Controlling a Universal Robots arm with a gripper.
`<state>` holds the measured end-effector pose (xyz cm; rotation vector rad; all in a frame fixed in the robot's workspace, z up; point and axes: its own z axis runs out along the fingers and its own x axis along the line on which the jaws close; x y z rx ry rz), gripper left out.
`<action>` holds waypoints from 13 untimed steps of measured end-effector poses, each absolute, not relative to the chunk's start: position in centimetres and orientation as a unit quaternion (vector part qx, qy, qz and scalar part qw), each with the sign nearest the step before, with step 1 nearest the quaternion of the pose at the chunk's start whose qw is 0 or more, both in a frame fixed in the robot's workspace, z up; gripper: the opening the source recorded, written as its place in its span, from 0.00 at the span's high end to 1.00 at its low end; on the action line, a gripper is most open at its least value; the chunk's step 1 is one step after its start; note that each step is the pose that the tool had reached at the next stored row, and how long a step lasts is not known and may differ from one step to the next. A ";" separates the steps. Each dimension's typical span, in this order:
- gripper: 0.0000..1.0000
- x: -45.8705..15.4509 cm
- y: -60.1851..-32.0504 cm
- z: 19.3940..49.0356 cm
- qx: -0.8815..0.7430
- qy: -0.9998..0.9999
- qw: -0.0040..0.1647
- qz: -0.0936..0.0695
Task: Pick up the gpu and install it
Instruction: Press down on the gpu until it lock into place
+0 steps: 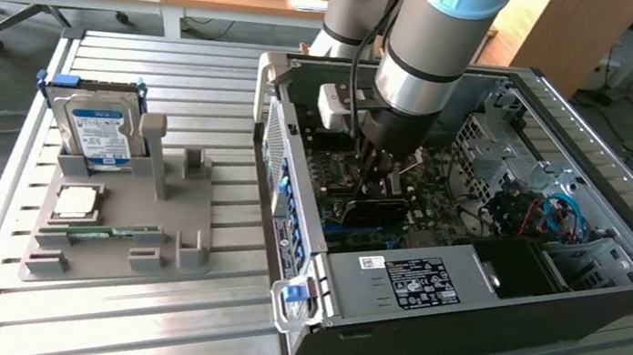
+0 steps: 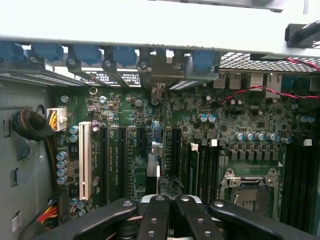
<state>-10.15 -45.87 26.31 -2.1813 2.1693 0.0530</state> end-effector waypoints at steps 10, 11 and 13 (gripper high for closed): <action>0.89 -10.2 -46.0 26.3 -0.709 0.705 0.032 0.017; 0.89 -10.2 -46.0 26.3 -0.709 0.705 0.032 0.017; 0.89 -10.2 -46.0 26.3 -0.709 0.705 0.032 0.017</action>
